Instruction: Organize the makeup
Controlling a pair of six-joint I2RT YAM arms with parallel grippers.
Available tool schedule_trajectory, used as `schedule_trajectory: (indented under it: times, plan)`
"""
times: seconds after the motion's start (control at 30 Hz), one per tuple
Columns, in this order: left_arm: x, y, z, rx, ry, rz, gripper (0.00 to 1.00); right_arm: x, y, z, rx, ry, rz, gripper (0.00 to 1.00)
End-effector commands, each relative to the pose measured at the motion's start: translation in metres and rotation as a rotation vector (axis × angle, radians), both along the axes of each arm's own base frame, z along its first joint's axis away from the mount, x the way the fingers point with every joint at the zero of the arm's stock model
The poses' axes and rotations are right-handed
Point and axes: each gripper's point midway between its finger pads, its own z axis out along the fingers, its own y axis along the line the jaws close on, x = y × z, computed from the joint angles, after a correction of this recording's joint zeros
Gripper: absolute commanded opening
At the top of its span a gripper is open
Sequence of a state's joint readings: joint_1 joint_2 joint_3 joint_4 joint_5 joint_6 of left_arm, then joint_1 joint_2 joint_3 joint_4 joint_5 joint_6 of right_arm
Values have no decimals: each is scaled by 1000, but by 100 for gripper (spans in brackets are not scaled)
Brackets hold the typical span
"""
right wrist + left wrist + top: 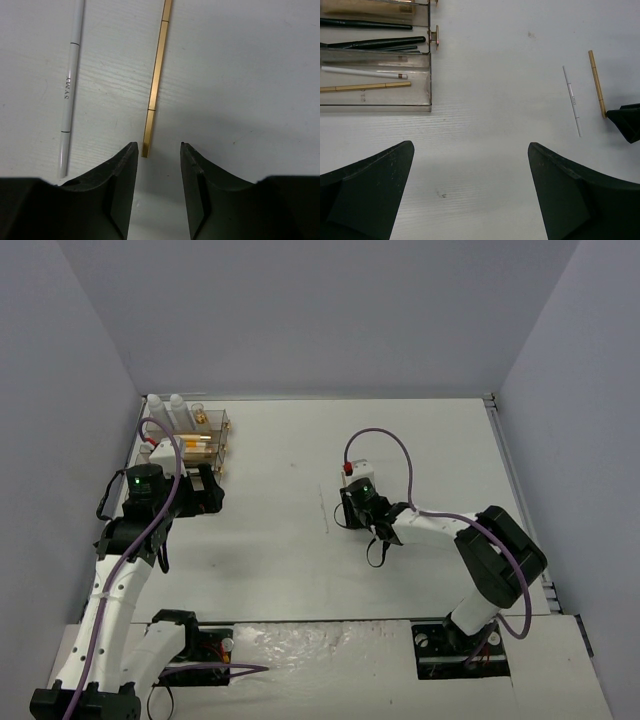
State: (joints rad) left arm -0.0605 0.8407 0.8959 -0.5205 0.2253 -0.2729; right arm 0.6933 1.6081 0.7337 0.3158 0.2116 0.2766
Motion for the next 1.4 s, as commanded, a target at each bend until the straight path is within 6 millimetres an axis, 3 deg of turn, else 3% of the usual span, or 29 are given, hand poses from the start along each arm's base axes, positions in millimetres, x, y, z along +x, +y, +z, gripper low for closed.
schedule_trajectory:
  times: [0.0,0.23,0.43,0.63,0.73,0.77,0.8,0.9,1.13,1.3,1.37]
  plan:
    - [8,-1,16,-6,-55,-6,97,23,16,43,69,-102,3,39]
    - [9,-1,13,-6,-47,-6,97,31,19,25,53,-77,-21,39]
    - [9,-3,13,-12,-45,-10,97,30,12,4,40,-48,-56,34]
    - [8,-4,13,-21,-43,-12,97,23,2,-8,23,-33,-81,20]
    - [8,-7,13,-35,-40,-18,97,21,-3,-7,13,-39,-89,5]
    - [8,-8,14,-43,-40,-22,97,21,-3,-5,15,-43,-88,5]
    - [8,-12,15,-58,-44,-38,97,21,-4,1,21,-55,-86,0]
    - [7,-21,21,-133,-44,-32,97,18,3,21,65,-96,-40,0]
    - [4,-81,42,-421,-8,-109,97,-20,60,106,265,-263,205,0]
    - [8,-123,60,-476,-50,-141,97,-46,94,160,456,-345,328,0]
    - [11,-138,62,-491,-52,-152,97,-56,104,172,513,-362,367,0]
